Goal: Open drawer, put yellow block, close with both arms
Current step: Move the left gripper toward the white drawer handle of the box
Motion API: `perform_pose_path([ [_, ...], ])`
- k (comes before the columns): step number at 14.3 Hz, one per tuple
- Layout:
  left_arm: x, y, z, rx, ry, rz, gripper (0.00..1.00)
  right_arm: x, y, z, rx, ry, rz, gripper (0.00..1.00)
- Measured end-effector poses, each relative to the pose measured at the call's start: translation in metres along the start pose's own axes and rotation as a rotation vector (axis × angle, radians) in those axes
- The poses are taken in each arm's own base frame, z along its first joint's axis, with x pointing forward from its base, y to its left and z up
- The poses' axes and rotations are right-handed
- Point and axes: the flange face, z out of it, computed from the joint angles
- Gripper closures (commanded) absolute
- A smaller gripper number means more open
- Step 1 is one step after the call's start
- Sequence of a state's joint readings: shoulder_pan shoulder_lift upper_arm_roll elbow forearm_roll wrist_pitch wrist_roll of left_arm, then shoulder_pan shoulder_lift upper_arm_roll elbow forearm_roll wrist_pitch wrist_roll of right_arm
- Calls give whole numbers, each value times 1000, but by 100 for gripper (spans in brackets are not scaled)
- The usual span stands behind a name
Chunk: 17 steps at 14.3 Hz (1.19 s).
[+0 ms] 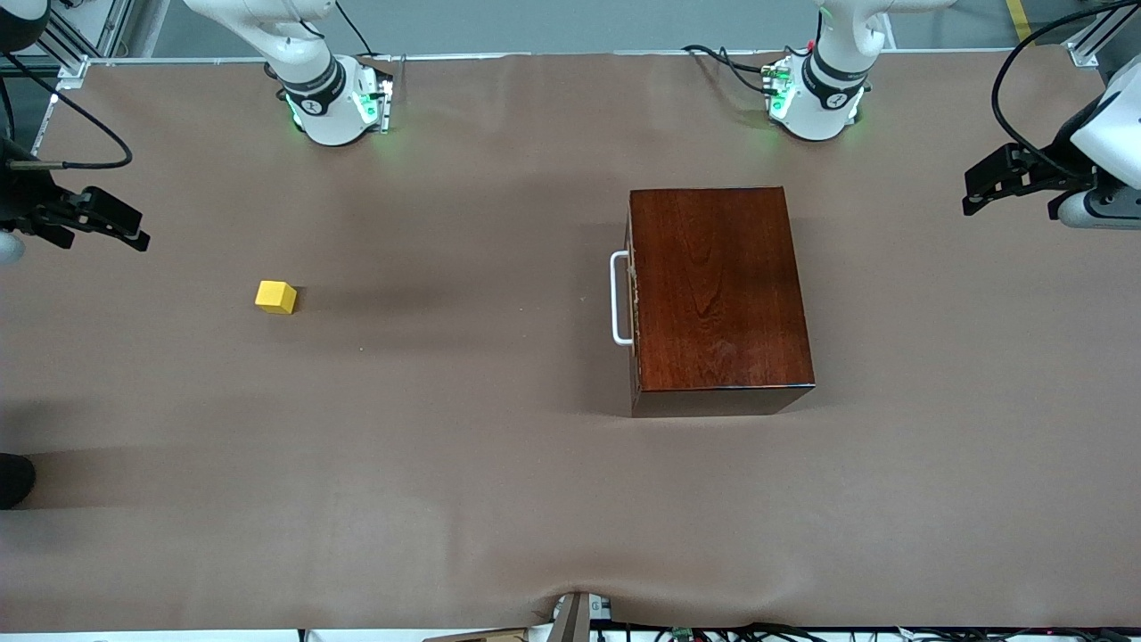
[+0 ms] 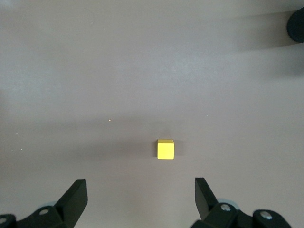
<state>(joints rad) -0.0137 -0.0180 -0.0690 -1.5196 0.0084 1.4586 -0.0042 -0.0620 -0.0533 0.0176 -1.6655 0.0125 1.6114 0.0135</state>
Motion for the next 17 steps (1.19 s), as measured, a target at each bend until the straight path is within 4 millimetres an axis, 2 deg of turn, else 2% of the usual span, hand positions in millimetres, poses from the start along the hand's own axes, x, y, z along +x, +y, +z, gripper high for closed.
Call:
perform_pose_path([
  [6, 3, -1, 1, 0, 7, -1, 0, 0, 0, 0, 0, 0, 0, 0],
  [10, 21, 10, 7, -4, 6, 3, 0, 0, 0, 0, 0, 0, 0, 0],
  [12, 27, 33, 14, -10, -5, -18, 0, 0, 0, 0, 0, 0, 0, 0],
  [17, 36, 111, 45, -82, -83, -124, 0, 0, 0, 0, 0, 0, 0, 0],
])
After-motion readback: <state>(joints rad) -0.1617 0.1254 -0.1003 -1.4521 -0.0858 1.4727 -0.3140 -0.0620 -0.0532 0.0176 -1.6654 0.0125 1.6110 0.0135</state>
